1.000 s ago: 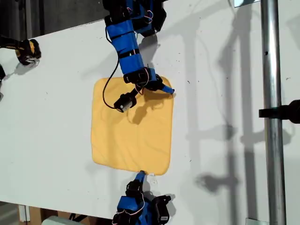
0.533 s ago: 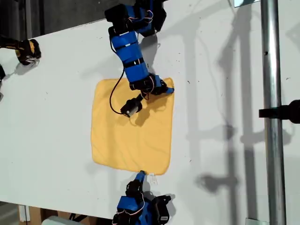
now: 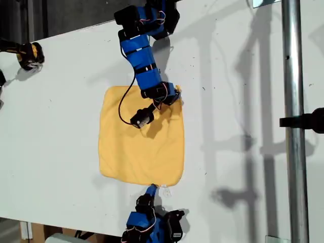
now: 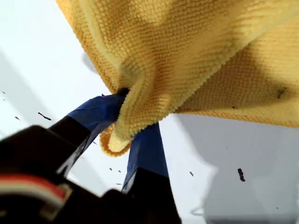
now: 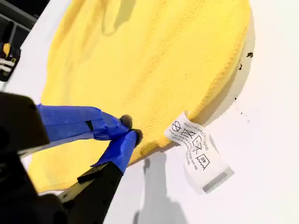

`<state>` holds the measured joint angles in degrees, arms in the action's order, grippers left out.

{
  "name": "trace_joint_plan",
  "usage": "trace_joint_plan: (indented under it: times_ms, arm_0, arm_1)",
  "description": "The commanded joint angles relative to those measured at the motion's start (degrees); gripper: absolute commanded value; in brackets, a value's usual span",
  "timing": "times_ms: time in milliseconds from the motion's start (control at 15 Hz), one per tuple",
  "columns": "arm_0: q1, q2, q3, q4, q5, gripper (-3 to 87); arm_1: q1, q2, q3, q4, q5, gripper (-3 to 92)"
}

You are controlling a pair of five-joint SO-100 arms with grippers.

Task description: Grasp corners of a towel and fold twice.

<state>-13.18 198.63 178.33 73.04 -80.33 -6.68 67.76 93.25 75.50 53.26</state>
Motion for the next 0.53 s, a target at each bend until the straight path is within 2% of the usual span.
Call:
trace_joint_plan:
  times_ms: [0,133,333,400,467]
  arm_0:
    - [0.8,-1.5,-6.1,-0.6,0.2,-1.5]
    - [1.6,-16.1,-20.5,2.8,0.3,-1.5]
    - [3.7,-35.0,-39.0,3.6,4.7,-1.5]
    - [4.0,-41.4,-45.8,7.2,6.4,-1.5]
    - [4.3,-49.8,-54.1,13.4,9.2,-1.5]
  arm_1:
    - [0.5,0.1,-1.1,-0.2,-0.4,0.0]
    - [0.3,0.0,-1.7,-0.7,-0.4,-0.1]
    - [0.1,0.1,-3.3,-0.8,-0.4,-0.1]
    - [0.0,0.2,-3.5,-0.8,-0.4,-0.1]
    - [-0.2,0.2,-3.7,-0.9,-0.4,-0.1]
